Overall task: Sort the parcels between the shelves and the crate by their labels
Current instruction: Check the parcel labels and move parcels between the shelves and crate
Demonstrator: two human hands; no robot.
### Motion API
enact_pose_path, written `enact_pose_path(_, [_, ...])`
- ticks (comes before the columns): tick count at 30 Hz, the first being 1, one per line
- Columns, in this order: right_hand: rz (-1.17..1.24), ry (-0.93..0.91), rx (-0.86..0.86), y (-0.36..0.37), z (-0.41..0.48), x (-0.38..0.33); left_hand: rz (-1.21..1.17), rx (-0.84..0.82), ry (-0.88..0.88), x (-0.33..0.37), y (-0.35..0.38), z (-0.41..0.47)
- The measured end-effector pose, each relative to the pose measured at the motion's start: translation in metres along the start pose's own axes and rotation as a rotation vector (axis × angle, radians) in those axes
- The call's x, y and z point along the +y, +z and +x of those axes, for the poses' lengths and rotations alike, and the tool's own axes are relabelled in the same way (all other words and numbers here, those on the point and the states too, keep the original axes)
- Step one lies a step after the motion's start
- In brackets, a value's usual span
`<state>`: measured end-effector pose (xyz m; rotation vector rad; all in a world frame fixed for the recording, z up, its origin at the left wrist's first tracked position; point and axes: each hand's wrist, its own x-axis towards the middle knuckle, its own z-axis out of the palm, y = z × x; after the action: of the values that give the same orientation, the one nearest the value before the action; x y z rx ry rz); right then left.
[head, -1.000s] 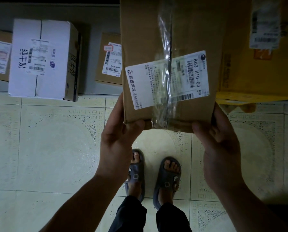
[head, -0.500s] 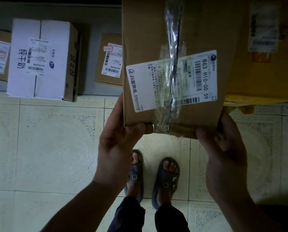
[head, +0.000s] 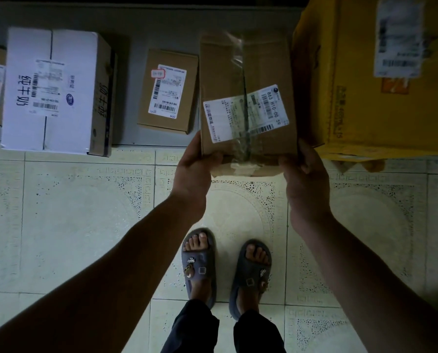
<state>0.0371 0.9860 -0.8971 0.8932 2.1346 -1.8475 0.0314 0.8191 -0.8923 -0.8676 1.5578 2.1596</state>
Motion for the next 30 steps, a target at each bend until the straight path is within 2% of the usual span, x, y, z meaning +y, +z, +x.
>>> enact_pose_path(5, [-0.019,0.054,0.039,0.003,0.014,0.009,0.079,-0.021,-0.027,-0.008,0.005,0.019])
enact_pose_path(8, [0.003,0.146,0.066,0.005,0.009,0.015,0.151,0.136,-0.169,-0.013,0.008,0.019])
enact_pose_path(10, [0.059,0.261,0.079,0.007,0.004,0.015,0.103,0.239,-0.292,-0.015,0.011,0.017])
enact_pose_path(13, [0.245,0.409,0.056,0.009,-0.003,0.006,-0.046,0.194,-0.333,-0.015,0.015,0.012])
enact_pose_path(17, [0.333,0.389,0.029,0.015,0.004,-0.005,-0.109,0.158,-0.267,-0.008,0.018,0.015])
enact_pose_path(24, [0.309,0.328,-0.051,0.026,0.036,-0.027,-0.139,0.083,-0.202,0.016,0.028,0.039])
enact_pose_path(30, [0.306,0.302,-0.013,0.047,0.045,-0.029,-0.085,0.061,-0.221,0.03,0.013,0.055])
